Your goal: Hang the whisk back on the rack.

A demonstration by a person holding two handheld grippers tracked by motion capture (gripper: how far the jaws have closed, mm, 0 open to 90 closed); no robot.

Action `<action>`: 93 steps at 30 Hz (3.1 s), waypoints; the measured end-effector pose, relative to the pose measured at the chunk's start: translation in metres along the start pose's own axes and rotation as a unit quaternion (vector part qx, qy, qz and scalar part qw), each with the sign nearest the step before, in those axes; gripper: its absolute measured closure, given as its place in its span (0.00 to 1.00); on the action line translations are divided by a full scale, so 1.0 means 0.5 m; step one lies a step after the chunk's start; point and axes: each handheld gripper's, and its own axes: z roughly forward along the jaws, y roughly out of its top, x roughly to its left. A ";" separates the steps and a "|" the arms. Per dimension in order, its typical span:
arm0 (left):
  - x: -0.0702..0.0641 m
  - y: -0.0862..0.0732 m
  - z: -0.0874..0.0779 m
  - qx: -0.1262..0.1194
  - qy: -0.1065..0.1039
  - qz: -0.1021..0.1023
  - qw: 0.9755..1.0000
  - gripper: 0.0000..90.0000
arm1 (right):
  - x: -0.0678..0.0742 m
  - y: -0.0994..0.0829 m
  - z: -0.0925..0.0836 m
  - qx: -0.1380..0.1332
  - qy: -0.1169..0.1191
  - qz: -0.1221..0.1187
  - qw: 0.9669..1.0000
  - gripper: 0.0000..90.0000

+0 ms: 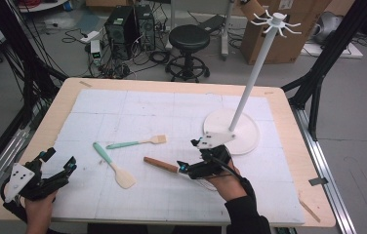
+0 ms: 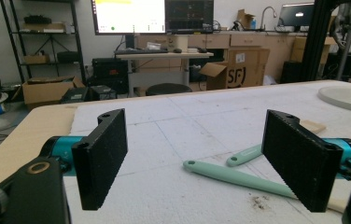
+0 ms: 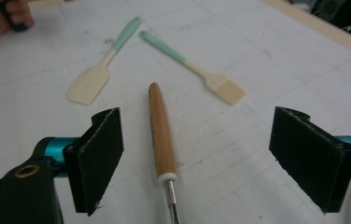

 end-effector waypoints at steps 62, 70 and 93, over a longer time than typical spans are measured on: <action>0.001 0.000 -0.001 -0.001 -0.002 0.000 1.000 0.26 | -0.006 0.035 0.189 0.287 0.091 -0.032 0.953 0.79; 0.000 0.000 -0.001 -0.002 -0.002 0.000 1.000 0.26 | -0.004 0.048 0.145 0.233 0.096 -0.016 0.968 0.79; -0.065 0.086 0.012 -0.017 -0.100 -0.050 0.994 0.25 | 0.012 0.044 -0.009 0.003 0.122 0.040 0.992 0.79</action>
